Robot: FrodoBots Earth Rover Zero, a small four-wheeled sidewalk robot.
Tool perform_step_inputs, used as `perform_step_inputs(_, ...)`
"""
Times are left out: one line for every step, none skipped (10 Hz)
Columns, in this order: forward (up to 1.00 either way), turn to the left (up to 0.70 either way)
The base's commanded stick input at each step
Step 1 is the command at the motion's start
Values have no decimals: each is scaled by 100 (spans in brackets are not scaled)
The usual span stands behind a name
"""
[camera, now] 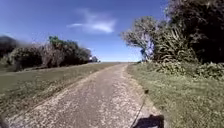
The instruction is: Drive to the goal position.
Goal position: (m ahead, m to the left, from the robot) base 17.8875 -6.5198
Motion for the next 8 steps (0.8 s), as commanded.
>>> perform_step_inputs(50, 0)
perform_step_inputs(50, 0)
perform_step_inputs(50, 0)
perform_step_inputs(50, 0)
perform_step_inputs(50, 0)
perform_step_inputs(50, 0)
perform_step_inputs(50, 0)
perform_step_inputs(50, 0)
